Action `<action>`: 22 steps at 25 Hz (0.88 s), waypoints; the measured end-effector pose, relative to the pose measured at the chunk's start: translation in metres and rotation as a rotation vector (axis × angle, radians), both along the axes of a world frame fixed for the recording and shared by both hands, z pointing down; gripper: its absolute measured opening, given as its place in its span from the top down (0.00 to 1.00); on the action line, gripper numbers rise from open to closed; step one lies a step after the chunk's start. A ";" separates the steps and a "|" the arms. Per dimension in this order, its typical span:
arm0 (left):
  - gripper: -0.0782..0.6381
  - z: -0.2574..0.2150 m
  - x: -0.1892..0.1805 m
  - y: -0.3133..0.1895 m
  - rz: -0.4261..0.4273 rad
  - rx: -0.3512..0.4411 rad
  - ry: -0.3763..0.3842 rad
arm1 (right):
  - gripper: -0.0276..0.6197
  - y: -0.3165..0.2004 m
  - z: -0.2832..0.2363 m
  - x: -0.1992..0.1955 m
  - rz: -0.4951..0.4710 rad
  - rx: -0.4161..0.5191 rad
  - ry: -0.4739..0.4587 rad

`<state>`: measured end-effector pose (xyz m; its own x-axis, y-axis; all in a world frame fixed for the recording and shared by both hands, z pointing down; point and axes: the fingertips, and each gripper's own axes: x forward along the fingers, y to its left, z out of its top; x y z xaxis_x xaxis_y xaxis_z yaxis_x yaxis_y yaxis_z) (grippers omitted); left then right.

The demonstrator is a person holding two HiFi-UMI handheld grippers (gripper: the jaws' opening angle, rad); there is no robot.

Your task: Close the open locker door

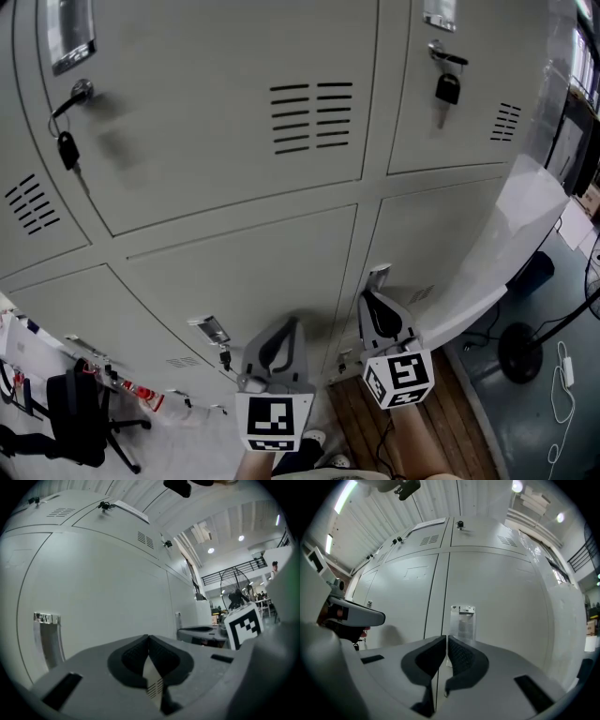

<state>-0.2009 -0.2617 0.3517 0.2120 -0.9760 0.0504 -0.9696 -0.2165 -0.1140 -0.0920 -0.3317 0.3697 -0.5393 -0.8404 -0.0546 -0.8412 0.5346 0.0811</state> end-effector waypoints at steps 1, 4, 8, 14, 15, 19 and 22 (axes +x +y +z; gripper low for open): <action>0.89 0.000 0.001 0.000 0.001 0.000 0.004 | 0.91 0.002 -0.001 0.002 0.003 0.000 -0.006; 0.89 -0.002 0.005 0.002 0.005 -0.005 0.020 | 0.91 0.007 -0.004 0.009 0.019 0.000 -0.022; 0.89 -0.003 0.009 0.003 0.017 0.000 0.019 | 0.91 0.015 -0.011 0.026 0.063 0.006 -0.038; 0.89 -0.003 0.017 0.003 0.036 0.008 0.018 | 0.91 0.029 -0.024 0.066 0.171 0.003 -0.083; 0.89 -0.003 0.018 0.002 0.038 0.009 0.020 | 0.91 0.031 -0.025 0.073 0.188 0.004 -0.088; 0.89 -0.005 0.024 0.001 0.043 0.014 0.023 | 0.91 0.040 -0.026 0.097 0.253 0.008 -0.087; 0.89 -0.007 0.031 0.001 0.056 0.019 0.025 | 0.91 0.047 -0.023 0.112 0.298 0.008 -0.064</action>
<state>-0.1696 -0.2605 0.3448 0.2669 -0.9634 0.0257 -0.9588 -0.2682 -0.0941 0.0202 -0.2847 0.3469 -0.2644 -0.9604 -0.0877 -0.9644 0.2631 0.0264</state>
